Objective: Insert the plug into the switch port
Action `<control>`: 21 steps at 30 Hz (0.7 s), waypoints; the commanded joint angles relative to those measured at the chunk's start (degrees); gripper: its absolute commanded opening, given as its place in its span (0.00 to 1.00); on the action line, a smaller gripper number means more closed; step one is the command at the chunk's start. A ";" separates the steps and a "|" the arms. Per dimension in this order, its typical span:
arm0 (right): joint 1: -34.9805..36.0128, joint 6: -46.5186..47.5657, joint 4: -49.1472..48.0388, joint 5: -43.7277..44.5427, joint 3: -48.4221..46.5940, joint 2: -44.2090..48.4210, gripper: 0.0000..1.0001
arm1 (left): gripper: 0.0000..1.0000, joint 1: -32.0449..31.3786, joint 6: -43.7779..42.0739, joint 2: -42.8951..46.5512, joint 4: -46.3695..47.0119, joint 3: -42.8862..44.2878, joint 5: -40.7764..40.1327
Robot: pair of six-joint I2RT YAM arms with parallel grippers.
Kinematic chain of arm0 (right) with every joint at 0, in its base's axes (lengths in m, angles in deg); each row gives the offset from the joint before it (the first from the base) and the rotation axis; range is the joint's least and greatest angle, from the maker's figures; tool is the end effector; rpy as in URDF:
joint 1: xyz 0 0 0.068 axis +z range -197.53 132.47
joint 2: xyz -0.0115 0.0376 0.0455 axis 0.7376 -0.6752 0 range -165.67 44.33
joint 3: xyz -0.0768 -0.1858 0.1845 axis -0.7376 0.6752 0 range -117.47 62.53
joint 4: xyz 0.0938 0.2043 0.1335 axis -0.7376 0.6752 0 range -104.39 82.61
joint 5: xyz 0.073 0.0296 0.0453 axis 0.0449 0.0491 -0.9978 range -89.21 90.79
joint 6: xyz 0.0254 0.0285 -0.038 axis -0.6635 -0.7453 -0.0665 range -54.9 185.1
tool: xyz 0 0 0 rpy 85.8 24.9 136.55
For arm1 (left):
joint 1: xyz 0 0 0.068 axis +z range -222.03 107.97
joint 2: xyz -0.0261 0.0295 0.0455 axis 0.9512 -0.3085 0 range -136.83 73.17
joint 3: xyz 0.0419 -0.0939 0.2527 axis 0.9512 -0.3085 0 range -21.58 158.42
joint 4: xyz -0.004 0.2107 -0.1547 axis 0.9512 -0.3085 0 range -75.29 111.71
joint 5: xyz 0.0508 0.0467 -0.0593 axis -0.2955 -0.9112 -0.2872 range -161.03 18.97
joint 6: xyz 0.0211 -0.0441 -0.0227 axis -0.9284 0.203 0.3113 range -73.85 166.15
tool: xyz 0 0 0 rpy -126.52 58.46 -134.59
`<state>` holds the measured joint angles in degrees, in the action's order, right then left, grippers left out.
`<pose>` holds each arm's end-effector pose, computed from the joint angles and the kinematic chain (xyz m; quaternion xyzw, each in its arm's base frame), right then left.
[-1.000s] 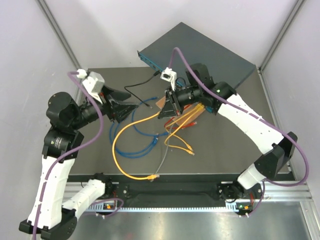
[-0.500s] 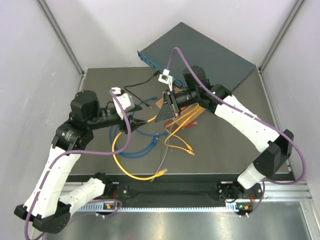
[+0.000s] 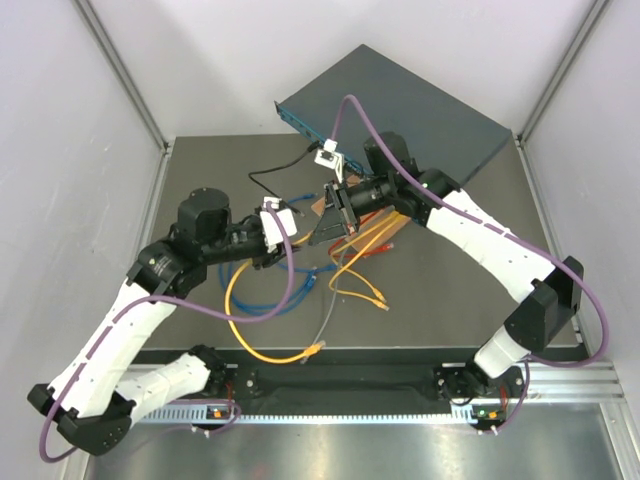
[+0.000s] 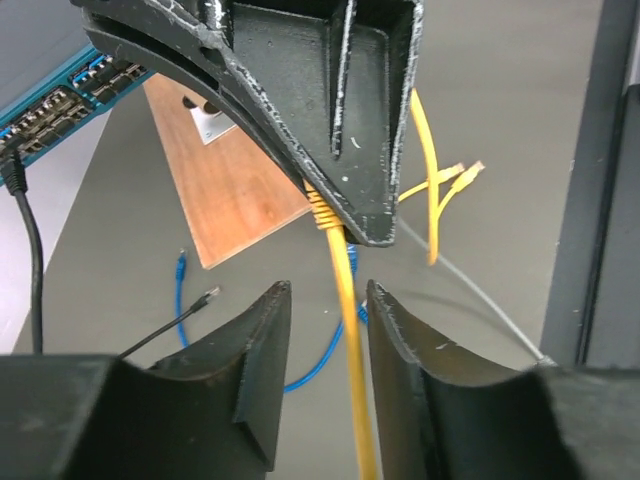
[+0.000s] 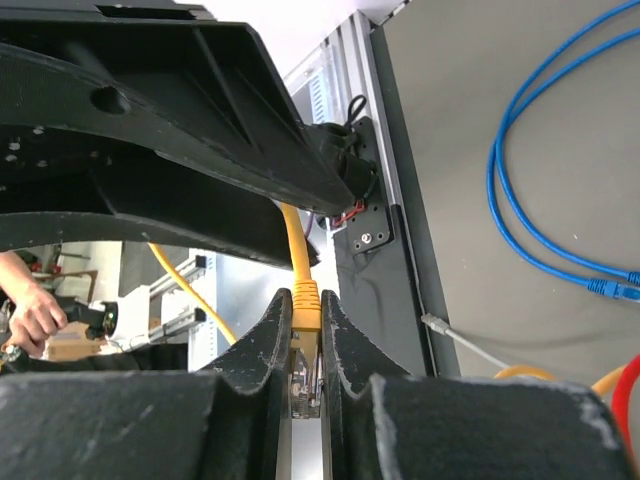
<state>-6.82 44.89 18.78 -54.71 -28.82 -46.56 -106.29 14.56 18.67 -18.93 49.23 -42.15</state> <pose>0.2445 0.2490 0.3886 -0.3579 0.7245 0.5673 0.1586 0.1398 -0.1161 0.4115 0.5558 0.6095 -0.2217 0.5200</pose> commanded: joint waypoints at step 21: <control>-0.01 -6.34 -9.26 -7.51 3.90 2.91 0.00 | 0.00 -6.78 -0.77 -2.98 7.94 -1.20 -3.66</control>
<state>-7.28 39.34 13.43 -59.50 -24.78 -46.41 -111.84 13.09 16.38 -16.87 48.16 -46.92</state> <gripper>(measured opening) 0.074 0.041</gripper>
